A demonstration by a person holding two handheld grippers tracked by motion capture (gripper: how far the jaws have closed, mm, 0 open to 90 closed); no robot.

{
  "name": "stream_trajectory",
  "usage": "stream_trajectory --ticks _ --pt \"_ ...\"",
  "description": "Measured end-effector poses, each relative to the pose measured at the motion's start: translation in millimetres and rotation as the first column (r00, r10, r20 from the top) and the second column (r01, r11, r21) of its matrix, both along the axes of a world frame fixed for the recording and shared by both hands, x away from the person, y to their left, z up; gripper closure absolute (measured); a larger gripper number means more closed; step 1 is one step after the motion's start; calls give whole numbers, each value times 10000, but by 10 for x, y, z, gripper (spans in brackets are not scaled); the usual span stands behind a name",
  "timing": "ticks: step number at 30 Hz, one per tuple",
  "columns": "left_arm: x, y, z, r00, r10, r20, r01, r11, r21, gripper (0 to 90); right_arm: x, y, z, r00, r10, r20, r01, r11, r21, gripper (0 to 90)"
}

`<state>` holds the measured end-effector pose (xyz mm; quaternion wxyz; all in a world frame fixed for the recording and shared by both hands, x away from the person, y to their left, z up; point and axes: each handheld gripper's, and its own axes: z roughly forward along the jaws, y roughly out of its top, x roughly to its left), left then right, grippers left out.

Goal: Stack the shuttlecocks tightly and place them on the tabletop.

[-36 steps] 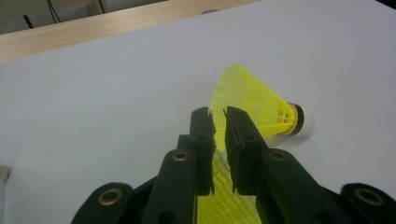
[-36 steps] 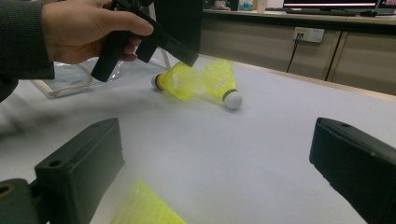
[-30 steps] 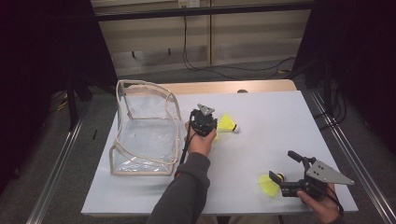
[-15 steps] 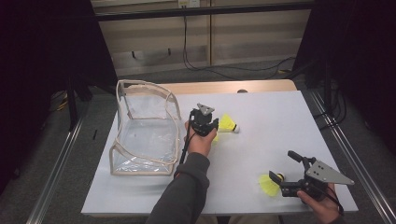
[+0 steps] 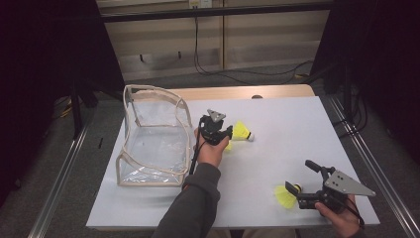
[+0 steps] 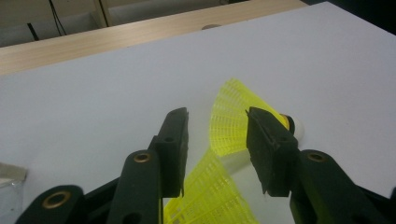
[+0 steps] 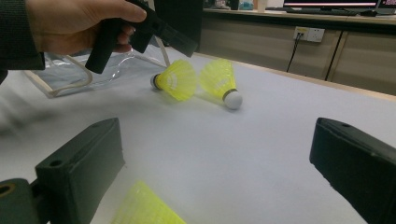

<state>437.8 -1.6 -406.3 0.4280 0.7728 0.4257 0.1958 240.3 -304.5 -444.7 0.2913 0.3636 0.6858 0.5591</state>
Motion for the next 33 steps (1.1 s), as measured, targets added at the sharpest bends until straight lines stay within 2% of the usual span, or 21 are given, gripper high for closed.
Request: stream_trajectory --ticks 3,5,6,9,16,19,23,33 --pt "-26 9 31 10000 -31 81 32 9999 -131 545 2 2 -1 10000 9 -8 -9 10000 3 21" --pt "-36 14 43 10000 -71 9 71 9998 -196 519 0 2 1 10000 -3 -7 3 10000 -5 21" --pt "-54 6 58 9998 -185 -112 180 9990 -410 506 0 3 3 10000 -1 23 1 10000 -21 20" --pt "-74 0 76 9995 -273 -135 266 9982 -533 491 1 4 2 10000 10 23 -10 10000 -42 21" --pt "-99 13 99 9985 -357 -405 332 9975 -618 420 3 1 4 10000 -8 45 8 10000 -67 21" --pt "-108 13 99 9976 -354 -590 319 9977 -593 356 3 3 3 10000 23 32 -23 10000 -56 21" --pt "-135 15 95 9972 -350 -655 302 9969 -728 302 2 5 3 10000 35 15 -35 10000 -69 21" --pt "-206 30 60 9946 -628 -822 570 9959 -706 176 3 4 5 10000 24 17 -24 10000 -79 20"
